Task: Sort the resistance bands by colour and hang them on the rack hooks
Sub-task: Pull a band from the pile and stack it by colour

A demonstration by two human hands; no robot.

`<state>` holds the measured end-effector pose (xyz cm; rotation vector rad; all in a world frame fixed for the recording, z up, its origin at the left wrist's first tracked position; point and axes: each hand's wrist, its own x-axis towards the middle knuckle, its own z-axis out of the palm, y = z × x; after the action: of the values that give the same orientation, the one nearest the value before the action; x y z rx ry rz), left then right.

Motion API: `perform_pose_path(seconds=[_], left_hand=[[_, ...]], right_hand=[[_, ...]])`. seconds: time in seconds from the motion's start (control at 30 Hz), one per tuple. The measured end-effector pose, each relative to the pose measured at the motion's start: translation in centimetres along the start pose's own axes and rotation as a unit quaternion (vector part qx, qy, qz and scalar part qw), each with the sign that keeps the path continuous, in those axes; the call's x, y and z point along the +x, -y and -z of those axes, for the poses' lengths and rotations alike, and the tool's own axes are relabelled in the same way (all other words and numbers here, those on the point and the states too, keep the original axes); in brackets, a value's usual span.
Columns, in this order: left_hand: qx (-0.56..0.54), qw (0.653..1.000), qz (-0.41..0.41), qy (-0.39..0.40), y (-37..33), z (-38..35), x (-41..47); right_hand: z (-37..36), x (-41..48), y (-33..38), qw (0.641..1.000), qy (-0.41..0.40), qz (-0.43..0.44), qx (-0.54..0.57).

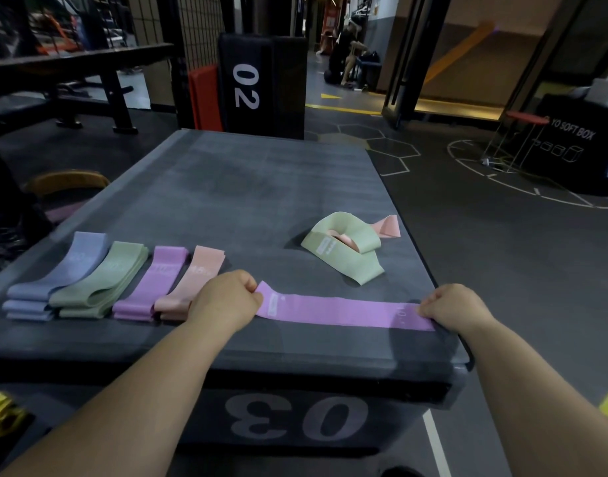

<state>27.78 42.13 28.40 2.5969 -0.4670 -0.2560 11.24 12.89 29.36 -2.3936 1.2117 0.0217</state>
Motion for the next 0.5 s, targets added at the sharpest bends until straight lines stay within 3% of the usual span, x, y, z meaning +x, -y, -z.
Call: perform_pose_path(seconds=[0.17, 0.33, 0.5], left_hand=[[-0.108, 0.994, 0.028, 0.019, 0.3, -0.3, 0.2], [-0.218, 0.974, 0.052, 0.031, 0.1, -0.3, 0.3], [-0.25, 0.965, 0.066, 0.047, 0.4, -0.5, 0.4]], right_hand=[[-0.2, 0.6, -0.3, 1.0, -0.012, 0.009, -0.01], [0.2, 0.9, -0.8, 0.994, -0.063, 0.036, 0.076], [0.1, 0.6, -1.2, 0.996, -0.003, 0.022, 0.089]])
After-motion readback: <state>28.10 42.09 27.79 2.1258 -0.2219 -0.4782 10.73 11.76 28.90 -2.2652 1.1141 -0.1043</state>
